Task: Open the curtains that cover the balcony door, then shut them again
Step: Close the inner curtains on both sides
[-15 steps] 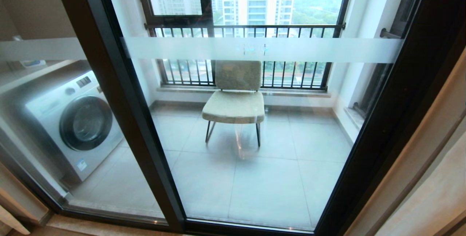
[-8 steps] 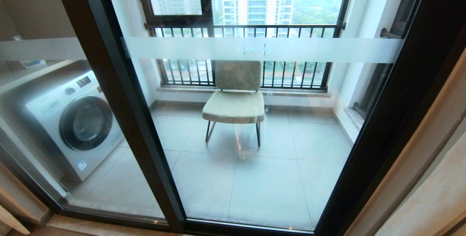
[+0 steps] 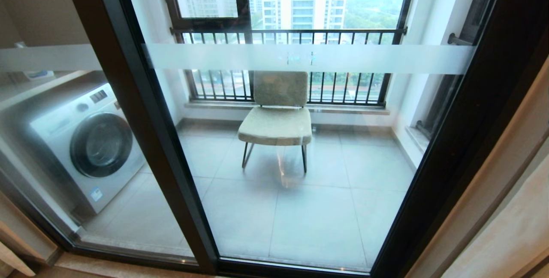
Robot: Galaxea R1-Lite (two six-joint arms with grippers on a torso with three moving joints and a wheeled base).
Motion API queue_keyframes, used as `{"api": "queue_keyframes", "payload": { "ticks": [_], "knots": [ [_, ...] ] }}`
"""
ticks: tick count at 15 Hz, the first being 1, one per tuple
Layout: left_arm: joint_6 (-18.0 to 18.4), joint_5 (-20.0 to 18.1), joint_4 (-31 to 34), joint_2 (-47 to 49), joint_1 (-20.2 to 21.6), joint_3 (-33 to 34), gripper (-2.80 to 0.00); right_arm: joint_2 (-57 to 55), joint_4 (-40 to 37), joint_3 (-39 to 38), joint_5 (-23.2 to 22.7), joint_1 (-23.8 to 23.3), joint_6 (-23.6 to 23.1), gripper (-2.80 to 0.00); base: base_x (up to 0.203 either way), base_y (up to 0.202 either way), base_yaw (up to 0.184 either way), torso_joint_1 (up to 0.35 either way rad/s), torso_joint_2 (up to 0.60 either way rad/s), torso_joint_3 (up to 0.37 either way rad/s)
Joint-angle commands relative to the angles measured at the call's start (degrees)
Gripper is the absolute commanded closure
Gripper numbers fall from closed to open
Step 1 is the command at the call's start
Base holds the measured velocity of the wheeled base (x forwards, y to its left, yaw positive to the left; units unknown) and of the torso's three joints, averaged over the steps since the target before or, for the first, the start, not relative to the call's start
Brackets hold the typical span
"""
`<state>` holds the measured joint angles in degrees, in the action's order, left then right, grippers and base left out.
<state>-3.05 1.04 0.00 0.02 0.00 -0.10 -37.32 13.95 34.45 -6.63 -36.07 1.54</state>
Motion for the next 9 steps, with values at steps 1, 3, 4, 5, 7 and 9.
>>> {"api": "queue_keyframes", "payload": {
  "ticks": [1, 3, 4, 5, 7, 9],
  "knots": [
    [0.0, 0.0, 0.0, 0.0, 0.0, 0.0, 0.0, -5.5, 4.4, 1.7, 0.0, 0.0, 0.0, -2.8, 0.0, 0.0, 0.0, 0.0, 0.0, 0.0],
    [0.0, 0.0, 0.0, 0.0, 0.0, 0.0, 0.0, -9.2, 10.2, 2.9, 0.0, 0.0, -0.1, -2.8, 0.0, 0.0, 0.0, 0.0, 0.0, 0.0],
    [0.0, 0.0, 0.0, 0.0, 0.0, 0.0, 0.0, -10.9, 12.6, 3.5, 0.0, 0.0, -0.1, -2.8, 0.0, 0.0, 0.0, 0.0, 0.0, 0.0],
    [0.0, 0.0, 0.0, 0.0, 0.0, 0.0, 0.0, -12.4, 14.3, 4.3, 0.0, 0.0, -0.2, -2.8, 0.0, 0.0, 0.0, 0.0, 0.0, 0.0],
    [0.0, 0.0, 0.0, 0.0, 0.0, 0.0, 0.0, -15.4, 16.0, 6.2, 0.0, 0.0, -0.1, -2.8, 0.0, 0.0, 0.0, 0.0, 0.0, 0.0],
    [0.0, 0.0, 0.0, 0.0, 0.0, 0.0, 0.0, -18.4, 17.4, 7.8, 0.0, 0.0, 0.1, -2.8, 0.0, 0.0, 0.0, 0.0, 0.0, 0.0]
  ]
}}
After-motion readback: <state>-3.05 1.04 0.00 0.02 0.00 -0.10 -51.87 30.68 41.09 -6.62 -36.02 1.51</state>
